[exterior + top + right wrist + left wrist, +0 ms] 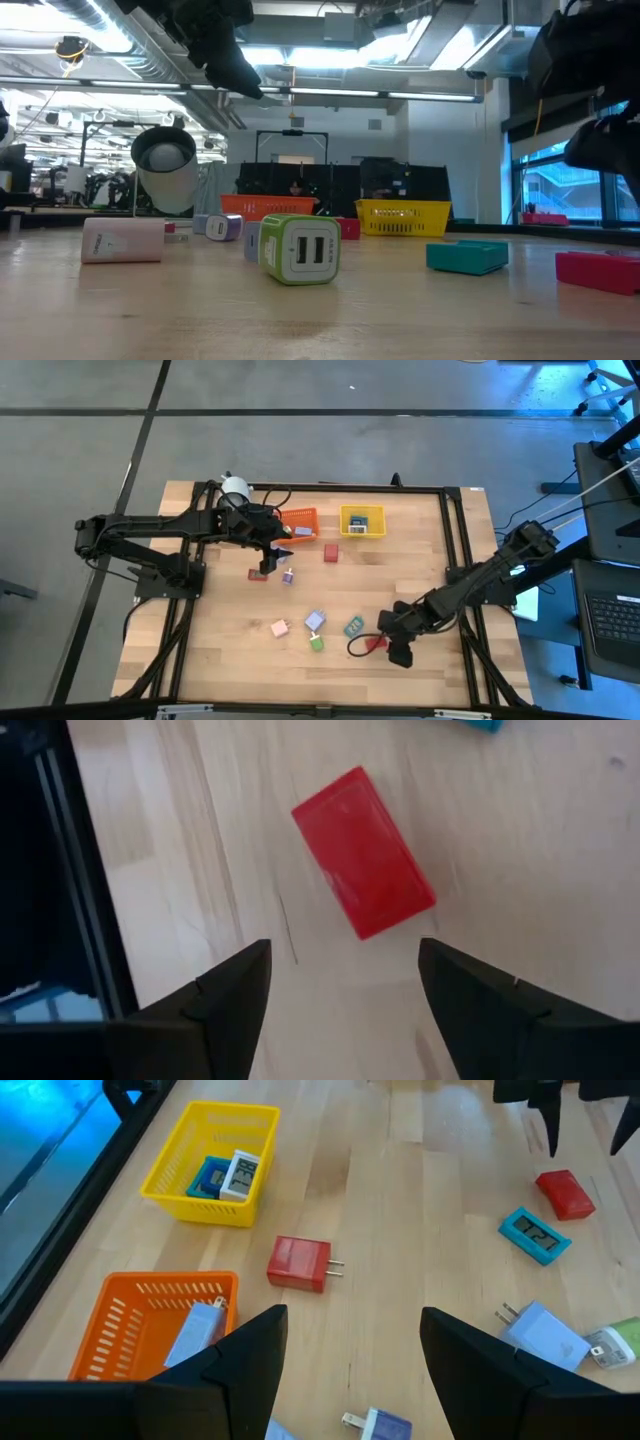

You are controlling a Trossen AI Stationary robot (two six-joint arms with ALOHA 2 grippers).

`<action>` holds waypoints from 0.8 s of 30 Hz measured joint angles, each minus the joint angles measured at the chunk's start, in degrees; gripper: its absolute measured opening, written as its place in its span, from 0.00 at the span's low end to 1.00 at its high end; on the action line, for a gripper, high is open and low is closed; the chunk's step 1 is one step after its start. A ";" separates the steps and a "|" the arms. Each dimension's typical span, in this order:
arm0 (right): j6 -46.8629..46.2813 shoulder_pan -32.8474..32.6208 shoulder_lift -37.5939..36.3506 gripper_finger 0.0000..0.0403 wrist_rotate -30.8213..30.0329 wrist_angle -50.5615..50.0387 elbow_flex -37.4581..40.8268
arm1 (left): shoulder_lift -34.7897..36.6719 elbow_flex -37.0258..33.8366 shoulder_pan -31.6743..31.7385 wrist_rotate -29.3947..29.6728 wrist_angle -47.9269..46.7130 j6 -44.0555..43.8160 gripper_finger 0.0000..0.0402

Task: Pick & Place Office items
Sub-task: Put the bottom red digital clock into the yellow bin

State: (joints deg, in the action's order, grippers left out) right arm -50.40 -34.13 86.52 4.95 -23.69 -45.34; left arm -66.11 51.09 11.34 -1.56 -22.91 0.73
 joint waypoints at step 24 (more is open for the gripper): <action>9.92 5.71 4.77 0.64 6.96 0.97 -0.02 | 0.00 0.00 0.00 0.00 0.45 0.70 0.56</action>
State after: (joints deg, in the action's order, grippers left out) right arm -40.48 -28.42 91.29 11.91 -22.72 -45.36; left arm -66.11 51.09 11.33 -1.56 -22.46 1.43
